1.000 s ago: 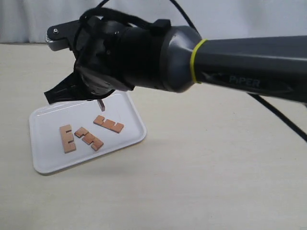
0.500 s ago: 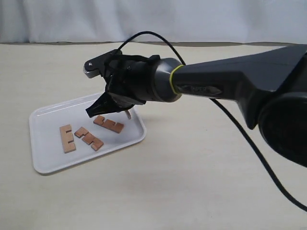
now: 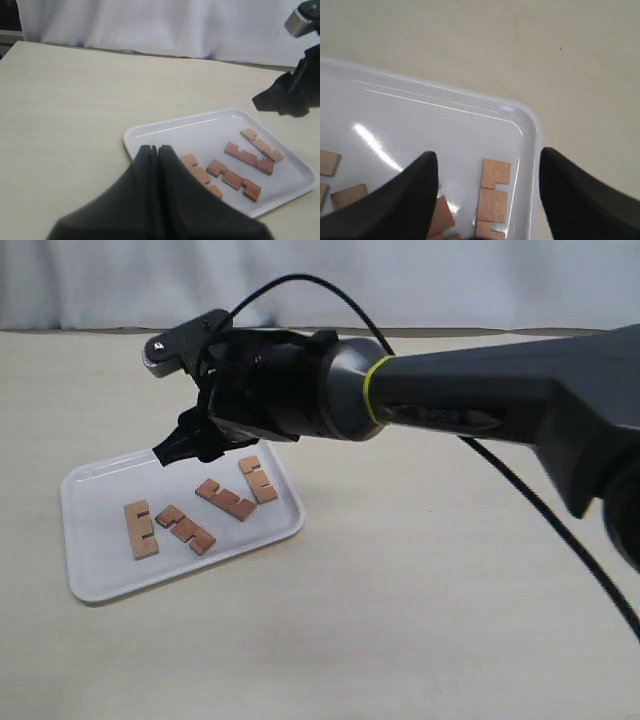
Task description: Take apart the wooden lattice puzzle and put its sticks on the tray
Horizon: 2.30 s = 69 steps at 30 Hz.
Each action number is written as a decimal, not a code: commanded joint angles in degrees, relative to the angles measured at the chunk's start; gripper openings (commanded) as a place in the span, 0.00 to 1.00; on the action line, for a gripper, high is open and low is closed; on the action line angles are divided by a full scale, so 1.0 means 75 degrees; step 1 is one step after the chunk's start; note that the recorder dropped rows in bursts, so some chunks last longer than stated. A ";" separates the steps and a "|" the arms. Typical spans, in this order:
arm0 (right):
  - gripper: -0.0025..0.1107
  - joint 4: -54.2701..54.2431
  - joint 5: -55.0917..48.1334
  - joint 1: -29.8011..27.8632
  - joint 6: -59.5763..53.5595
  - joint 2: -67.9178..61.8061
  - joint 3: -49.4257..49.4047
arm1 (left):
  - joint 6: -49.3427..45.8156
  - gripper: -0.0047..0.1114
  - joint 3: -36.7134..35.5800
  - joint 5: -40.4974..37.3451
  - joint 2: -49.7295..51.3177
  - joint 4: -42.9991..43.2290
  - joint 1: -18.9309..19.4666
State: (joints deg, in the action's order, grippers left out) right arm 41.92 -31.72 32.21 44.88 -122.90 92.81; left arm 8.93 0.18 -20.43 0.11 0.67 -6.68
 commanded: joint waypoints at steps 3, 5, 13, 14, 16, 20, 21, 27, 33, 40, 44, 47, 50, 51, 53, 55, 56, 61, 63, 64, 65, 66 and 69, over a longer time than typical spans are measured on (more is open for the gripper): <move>0.38 -0.0522 -0.0882 0.0281 -0.0679 0.0770 0.0057 | 0.0020 0.04 -0.0024 0.0084 -0.0014 0.0028 0.0002; 0.28 -0.0717 -0.1342 0.0335 -0.0741 0.0844 0.0057 | 0.0020 0.04 -0.0024 0.0084 -0.0014 0.0028 0.0002; 0.06 -0.5045 -0.2917 0.0397 -0.5256 0.0533 0.0057 | 0.0020 0.04 -0.0024 0.0084 -0.0014 0.0028 0.0002; 0.06 -0.5244 -0.3101 0.0397 -0.5524 0.0533 0.0057 | 0.0020 0.04 -0.0024 0.0084 -0.0014 0.0028 0.0002; 0.06 -0.5281 -0.3588 0.0397 -0.5593 0.0572 0.0057 | 0.0020 0.04 -0.0024 0.0084 -0.0014 0.0028 0.0002; 0.06 -0.5359 -0.4391 0.0207 -0.5593 0.0917 0.0057 | 0.0020 0.04 -0.0024 0.0084 -0.0014 0.0028 0.0002; 0.06 -0.5442 -0.4529 0.0128 -0.5593 0.1054 0.0024 | 0.0020 0.04 -0.0024 0.0084 -0.0014 0.0028 0.0002; 0.06 -0.5590 -0.4497 -0.0838 -0.5223 0.2117 -0.0985 | 0.0020 0.04 -0.0024 0.0084 -0.0014 0.0028 0.0002; 0.06 -0.5590 -0.4088 -0.2432 -0.4978 0.3488 -0.2625 | 0.0020 0.04 -0.0024 0.0084 -0.0014 0.0028 0.0002; 0.06 -0.5292 -0.3610 -0.4867 -0.4612 0.5641 -0.3962 | 0.0020 0.04 -0.0024 0.0084 -0.0014 0.0028 0.0002; 0.06 -0.3899 -0.3330 -0.5267 -0.4128 0.6810 -0.4256 | 0.0020 0.04 -0.0024 0.0084 -0.0014 0.0028 0.0002; 0.06 -0.2418 -0.2951 -0.5267 -0.2914 0.7823 -0.4850 | 0.0020 0.04 -0.0024 0.0084 -0.0014 0.0028 0.0002; 0.06 -0.2603 -0.3352 -0.5267 -0.3466 0.8131 -0.4884 | 0.0020 0.04 -0.0024 0.0084 -0.0014 0.0028 0.0002; 0.06 -0.2758 -0.3554 -0.5267 -0.3706 0.8152 -0.4884 | 0.0020 0.04 -0.0024 0.0084 -0.0014 0.0028 0.0002; 0.06 -0.3201 -0.3624 -0.5267 -0.4395 0.8255 -0.5088 | 0.0020 0.04 -0.0024 0.0084 -0.0014 0.0028 0.0002; 0.06 -0.3859 -0.3507 -0.5267 -0.5132 0.8409 -0.5381 | 0.0020 0.04 -0.0024 0.0084 -0.0014 0.0028 0.0002; 0.06 -0.3994 -0.3475 -0.5267 -0.5192 0.8442 -0.5480 | 0.0020 0.04 -0.0024 0.0084 -0.0014 0.0028 0.0002; 0.06 -0.4669 -0.3612 -0.5267 -0.5596 0.8443 -0.5680 | 0.0020 0.04 -0.0024 0.0084 -0.0014 0.0028 0.0002; 0.06 -0.4982 -0.3685 -0.5267 -0.5667 0.8454 -0.5680 | 0.0020 0.04 -0.0024 0.0084 -0.0014 0.0028 0.0002; 0.06 -0.5133 -0.3685 -0.5267 -0.5720 0.8461 -0.5680 | 0.0020 0.04 -0.0024 0.0084 -0.0014 0.0028 0.0002; 0.06 -0.5245 -0.3685 -0.5267 -0.5730 0.8494 -0.5680 | 0.0020 0.04 -0.0024 0.0084 -0.0014 0.0028 0.0002; 0.06 -0.5333 -0.3666 -0.5267 -0.5730 0.8525 -0.5680 | 0.0020 0.04 -0.0024 0.0084 -0.0014 0.0028 0.0002; 0.06 -0.5358 -0.3638 -0.5267 -0.5699 0.8667 -0.5680 | 0.0020 0.04 -0.0024 0.0084 -0.0014 0.0028 0.0002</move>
State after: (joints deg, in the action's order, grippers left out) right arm 2.39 -58.98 -7.16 2.55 -59.20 50.36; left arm 8.93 0.18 -20.43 0.11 0.67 -6.68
